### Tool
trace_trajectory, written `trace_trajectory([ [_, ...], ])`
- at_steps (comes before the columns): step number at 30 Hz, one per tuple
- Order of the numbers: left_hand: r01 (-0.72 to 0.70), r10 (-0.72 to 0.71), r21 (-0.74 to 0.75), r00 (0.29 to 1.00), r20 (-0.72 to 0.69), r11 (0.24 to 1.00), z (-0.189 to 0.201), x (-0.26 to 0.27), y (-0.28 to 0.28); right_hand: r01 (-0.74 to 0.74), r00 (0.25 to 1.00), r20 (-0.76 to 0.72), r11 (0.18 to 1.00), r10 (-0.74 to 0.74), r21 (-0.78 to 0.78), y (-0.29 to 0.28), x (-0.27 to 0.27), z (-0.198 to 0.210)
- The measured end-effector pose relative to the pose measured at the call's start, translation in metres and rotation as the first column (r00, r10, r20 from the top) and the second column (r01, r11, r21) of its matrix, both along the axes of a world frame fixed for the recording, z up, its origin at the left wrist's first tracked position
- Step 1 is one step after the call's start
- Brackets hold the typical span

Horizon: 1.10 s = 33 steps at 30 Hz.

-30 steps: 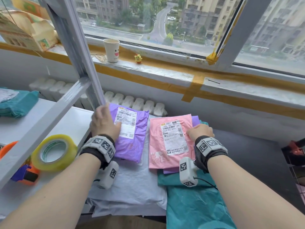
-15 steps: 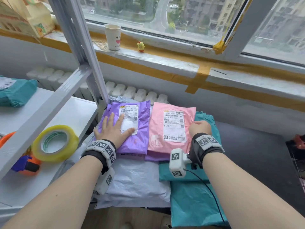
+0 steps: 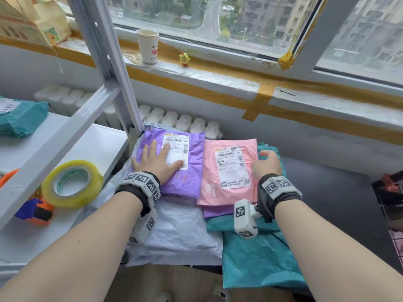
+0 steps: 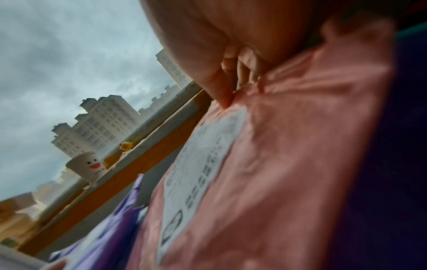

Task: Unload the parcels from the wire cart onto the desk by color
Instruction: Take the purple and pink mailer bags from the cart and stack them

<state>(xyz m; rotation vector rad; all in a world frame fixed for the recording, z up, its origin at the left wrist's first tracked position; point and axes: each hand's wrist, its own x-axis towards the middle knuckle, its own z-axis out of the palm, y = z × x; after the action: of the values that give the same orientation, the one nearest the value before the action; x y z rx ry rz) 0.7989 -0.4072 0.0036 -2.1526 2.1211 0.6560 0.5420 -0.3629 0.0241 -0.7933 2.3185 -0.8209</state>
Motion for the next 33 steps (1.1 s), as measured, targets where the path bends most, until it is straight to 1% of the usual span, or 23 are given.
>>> trace_trajectory([
  [5,-0.125,0.118,-0.094,0.990,-0.072,0.988,0.007,0.013,0.001,0.012,0.989,-0.150,1.000,-0.010,0.013,0.003,-0.004,0.002],
  [6,-0.163,0.153,-0.088,0.983,-0.104,0.983,0.007,0.018,0.000,0.017,0.989,-0.149,0.999,-0.012,0.037,0.005,-0.007,0.002],
  [8,-0.212,0.203,-0.038,0.966,-0.162,0.977,0.002,0.028,-0.001,-0.008,0.995,-0.096,0.993,0.019,0.117,0.009,-0.011,-0.003],
  [10,-0.179,0.182,0.030,0.965,-0.188,0.983,-0.005,0.034,0.000,-0.082,0.996,-0.024,0.979,0.088,0.187,0.012,-0.008,-0.009],
  [12,-0.147,0.154,0.053,0.970,-0.187,0.988,-0.010,0.035,0.004,-0.105,0.994,-0.005,0.975,0.108,0.197,0.013,-0.003,-0.012],
  [14,-0.177,0.181,0.040,0.964,-0.195,0.983,-0.008,0.034,0.007,-0.087,0.996,-0.009,0.978,0.090,0.188,0.013,-0.002,-0.010],
  [16,-0.206,0.202,-0.007,0.962,-0.185,0.978,0.003,0.033,0.010,-0.073,0.997,-0.022,0.984,0.078,0.166,0.014,-0.005,-0.003],
  [19,-0.190,0.174,-0.100,0.973,-0.149,0.977,0.028,0.028,0.010,-0.090,0.994,-0.045,0.990,0.095,0.109,0.018,-0.011,0.010],
  [22,-0.088,0.071,-0.154,0.991,-0.111,0.984,0.052,0.010,0.007,-0.137,0.989,-0.050,0.987,0.142,0.088,0.028,-0.014,0.024],
  [25,0.075,-0.100,-0.192,0.987,-0.123,0.978,0.069,-0.031,0.012,-0.155,0.987,-0.042,0.986,0.158,0.062,0.046,-0.018,0.037],
  [29,0.335,-0.366,-0.185,0.916,-0.166,0.924,0.075,-0.101,0.039,-0.149,0.987,-0.058,0.988,0.151,0.039,0.081,-0.031,0.051],
  [31,0.428,-0.454,-0.169,0.873,-0.178,0.888,0.074,-0.130,0.055,-0.126,0.990,-0.067,0.991,0.128,0.032,0.103,-0.043,0.058],
  [33,0.487,-0.512,-0.163,0.838,-0.190,0.858,0.076,-0.157,0.073,-0.087,0.994,-0.068,0.996,0.088,0.018,0.127,-0.058,0.066],
])
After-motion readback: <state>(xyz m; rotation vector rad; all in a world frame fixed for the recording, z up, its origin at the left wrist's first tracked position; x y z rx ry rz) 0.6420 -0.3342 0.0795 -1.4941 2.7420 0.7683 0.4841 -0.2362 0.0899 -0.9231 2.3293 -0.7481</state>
